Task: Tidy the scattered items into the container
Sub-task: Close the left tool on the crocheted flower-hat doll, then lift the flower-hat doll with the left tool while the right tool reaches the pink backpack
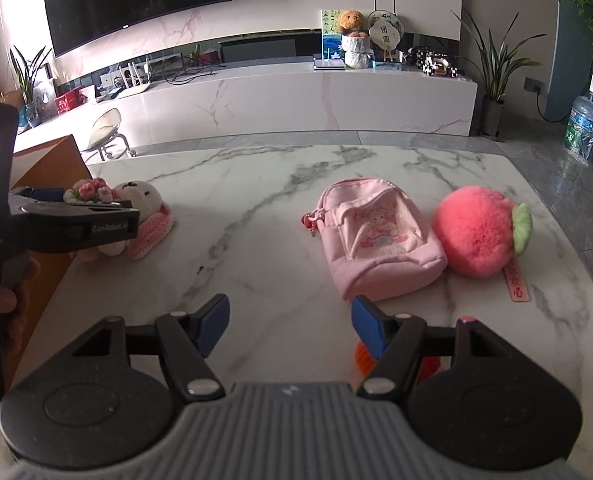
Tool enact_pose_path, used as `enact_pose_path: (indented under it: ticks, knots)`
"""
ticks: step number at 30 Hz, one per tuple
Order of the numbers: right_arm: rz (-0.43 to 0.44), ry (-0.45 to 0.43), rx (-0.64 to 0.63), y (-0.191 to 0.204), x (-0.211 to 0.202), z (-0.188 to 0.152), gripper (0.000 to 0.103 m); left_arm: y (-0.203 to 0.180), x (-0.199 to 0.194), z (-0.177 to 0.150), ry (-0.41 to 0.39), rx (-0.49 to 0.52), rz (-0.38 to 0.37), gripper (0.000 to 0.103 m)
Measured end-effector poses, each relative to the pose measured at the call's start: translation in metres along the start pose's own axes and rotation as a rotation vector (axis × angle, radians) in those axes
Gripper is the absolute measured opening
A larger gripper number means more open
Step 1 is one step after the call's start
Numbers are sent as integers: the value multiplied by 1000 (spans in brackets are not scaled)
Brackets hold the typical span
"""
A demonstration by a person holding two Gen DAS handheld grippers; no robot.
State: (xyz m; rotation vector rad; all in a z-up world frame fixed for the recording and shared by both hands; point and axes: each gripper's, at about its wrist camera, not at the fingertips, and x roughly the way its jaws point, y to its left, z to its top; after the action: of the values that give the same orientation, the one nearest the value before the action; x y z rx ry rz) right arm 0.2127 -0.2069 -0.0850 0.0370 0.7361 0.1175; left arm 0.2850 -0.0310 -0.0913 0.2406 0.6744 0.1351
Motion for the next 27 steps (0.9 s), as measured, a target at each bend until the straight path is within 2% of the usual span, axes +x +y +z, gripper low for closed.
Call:
enact_pose_path:
  ticks: [5,7,9,15,20,27]
  knots:
    - [-5,6,12,-3,3,-2,70,7,9,3,51,-64,-14,88]
    - [-6,7,9,-4,3,-3,70,9,9,4,52,-70,-18,83]
    - [-7,7,6,-4,3,-4,70,11,8,5,51,-76,-27,71]
    - [-33,2,10,-12,2,-1,70,19,-2,6,57,-109,-81,50]
    - [-62,-11,-8,-19,3,9,70,21,-15,4,70,-132,-149,41]
    - [-85,1,-41,-29,10,20,65,21,-39,-6,112,-164,-246,41]
